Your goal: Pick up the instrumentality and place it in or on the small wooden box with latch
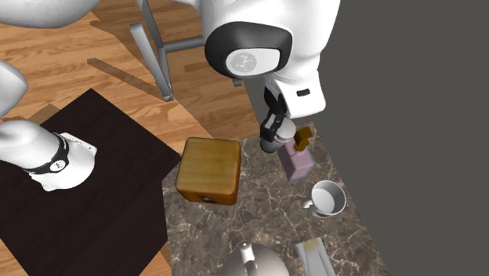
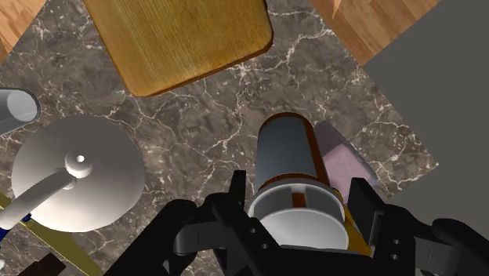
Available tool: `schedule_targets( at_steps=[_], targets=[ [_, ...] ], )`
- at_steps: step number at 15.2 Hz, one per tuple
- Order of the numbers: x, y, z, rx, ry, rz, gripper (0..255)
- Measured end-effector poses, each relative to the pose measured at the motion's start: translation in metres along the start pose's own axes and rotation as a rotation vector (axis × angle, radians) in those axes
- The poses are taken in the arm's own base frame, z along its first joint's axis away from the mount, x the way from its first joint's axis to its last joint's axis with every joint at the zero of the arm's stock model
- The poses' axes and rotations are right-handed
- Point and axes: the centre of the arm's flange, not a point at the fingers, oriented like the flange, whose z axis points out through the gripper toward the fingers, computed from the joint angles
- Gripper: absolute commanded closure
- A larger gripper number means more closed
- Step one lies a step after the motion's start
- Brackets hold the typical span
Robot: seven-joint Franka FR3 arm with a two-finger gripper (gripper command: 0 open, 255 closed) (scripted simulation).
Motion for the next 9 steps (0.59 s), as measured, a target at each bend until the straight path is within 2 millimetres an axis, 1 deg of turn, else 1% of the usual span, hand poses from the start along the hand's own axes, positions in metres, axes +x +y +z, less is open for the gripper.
schedule_targets(
  at_steps=[8, 9],
  targets=[
    [0.000, 0.001, -0.041, 0.000, 0.000, 0.000, 255],
    [-0.005, 0.005, -0.044, 0.000, -0.001, 0.000, 255]
  ],
)
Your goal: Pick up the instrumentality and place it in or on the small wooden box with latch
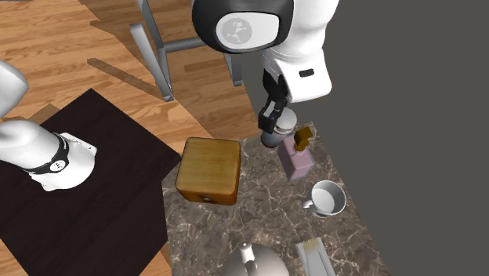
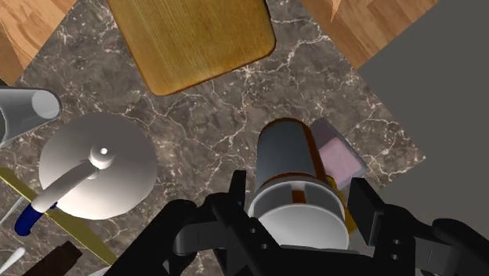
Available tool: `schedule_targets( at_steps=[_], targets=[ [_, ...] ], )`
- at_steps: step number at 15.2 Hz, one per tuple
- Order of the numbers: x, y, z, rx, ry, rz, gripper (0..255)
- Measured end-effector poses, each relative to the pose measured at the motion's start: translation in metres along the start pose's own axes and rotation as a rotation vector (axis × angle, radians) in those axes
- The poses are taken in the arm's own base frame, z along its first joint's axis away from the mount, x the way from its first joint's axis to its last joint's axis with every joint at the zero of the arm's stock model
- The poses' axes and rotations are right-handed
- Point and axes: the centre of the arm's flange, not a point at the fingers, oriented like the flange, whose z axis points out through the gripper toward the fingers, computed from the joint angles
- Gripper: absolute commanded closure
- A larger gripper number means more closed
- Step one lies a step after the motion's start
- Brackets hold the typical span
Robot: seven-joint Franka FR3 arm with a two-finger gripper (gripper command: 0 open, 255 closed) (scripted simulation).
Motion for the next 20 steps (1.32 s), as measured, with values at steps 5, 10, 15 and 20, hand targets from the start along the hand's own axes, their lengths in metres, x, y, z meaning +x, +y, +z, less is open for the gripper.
schedule_targets(
  at_steps=[5, 10, 15, 20],
  targets=[
    [-0.043, 0.033, -0.014, 0.000, 0.000, -0.001, 255],
    [-0.095, 0.078, -0.031, -0.001, 0.000, 0.000, 255],
    [-0.143, 0.119, -0.044, -0.001, 0.000, 0.001, 255],
    [-0.149, 0.123, -0.025, 0.000, 0.000, 0.000, 255]
  ],
)
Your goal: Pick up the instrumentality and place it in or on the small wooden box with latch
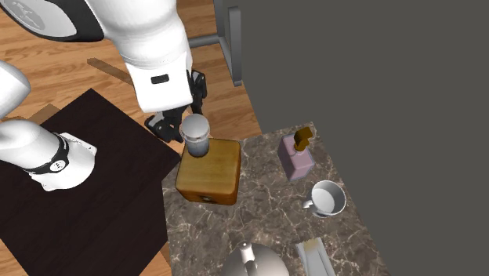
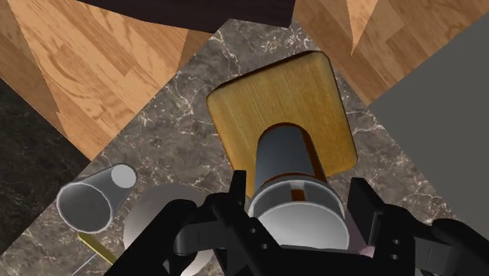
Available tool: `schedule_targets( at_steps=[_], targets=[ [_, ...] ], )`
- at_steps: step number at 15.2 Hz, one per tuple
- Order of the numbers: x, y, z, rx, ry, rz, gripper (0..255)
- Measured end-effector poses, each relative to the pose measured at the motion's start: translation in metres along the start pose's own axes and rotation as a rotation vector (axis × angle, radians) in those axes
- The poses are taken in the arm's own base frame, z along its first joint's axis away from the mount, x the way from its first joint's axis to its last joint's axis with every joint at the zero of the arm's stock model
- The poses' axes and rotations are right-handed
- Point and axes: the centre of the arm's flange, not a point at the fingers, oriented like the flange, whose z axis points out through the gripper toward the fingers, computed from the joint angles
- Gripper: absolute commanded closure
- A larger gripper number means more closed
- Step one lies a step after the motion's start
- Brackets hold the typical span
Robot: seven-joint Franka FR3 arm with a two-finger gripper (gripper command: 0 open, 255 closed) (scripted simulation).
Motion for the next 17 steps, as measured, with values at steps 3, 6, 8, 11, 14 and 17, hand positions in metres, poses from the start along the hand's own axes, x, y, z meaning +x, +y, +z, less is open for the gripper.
schedule_targets(
  at_steps=[3, 6, 8, 11, 14, 17],
  targets=[
    [0.000, 0.001, 0.017, 0.000, 0.000, 0.000, 255],
    [-0.001, 0.001, 0.032, 0.000, 0.000, 0.000, 255],
    [0.000, 0.001, 0.043, 0.000, 0.000, 0.000, 255],
    [-0.001, 0.001, 0.057, 0.000, 0.000, 0.000, 255],
    [-0.001, 0.001, 0.075, 0.000, 0.000, 0.000, 255],
    [0.000, 0.002, 0.089, 0.000, 0.000, 0.000, 255]
  ],
)
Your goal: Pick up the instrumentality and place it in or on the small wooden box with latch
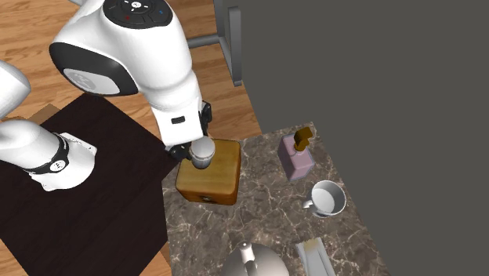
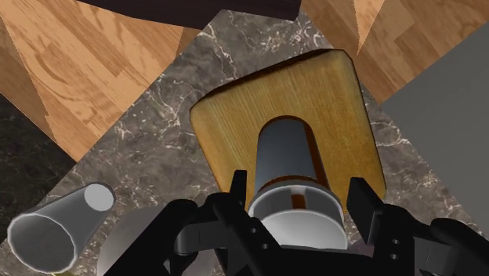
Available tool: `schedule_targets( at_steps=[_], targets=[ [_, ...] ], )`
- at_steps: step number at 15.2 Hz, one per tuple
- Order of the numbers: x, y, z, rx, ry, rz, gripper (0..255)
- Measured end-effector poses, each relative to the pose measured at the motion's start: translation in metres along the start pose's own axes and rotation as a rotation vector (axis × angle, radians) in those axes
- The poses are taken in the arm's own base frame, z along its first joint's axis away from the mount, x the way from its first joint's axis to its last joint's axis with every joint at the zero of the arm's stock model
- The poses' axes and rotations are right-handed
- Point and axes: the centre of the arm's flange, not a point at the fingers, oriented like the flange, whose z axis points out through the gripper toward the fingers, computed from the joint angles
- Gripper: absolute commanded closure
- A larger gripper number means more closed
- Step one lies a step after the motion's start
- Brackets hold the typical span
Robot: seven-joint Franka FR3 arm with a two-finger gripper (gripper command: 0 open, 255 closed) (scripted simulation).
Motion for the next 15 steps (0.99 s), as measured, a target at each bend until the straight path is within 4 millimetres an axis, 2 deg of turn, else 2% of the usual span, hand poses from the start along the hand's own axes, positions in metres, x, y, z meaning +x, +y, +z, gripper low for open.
schedule_targets(
  at_steps=[6, 7, 13, 15],
  targets=[
    [0.000, -0.001, 0.006, 0.000, 0.000, 0.000, 255],
    [0.000, -0.001, 0.006, 0.000, 0.000, 0.000, 0],
    [0.000, -0.001, 0.006, 0.000, 0.001, 0.000, 0],
    [0.000, -0.003, -0.010, 0.001, 0.002, 0.000, 0]
  ],
)
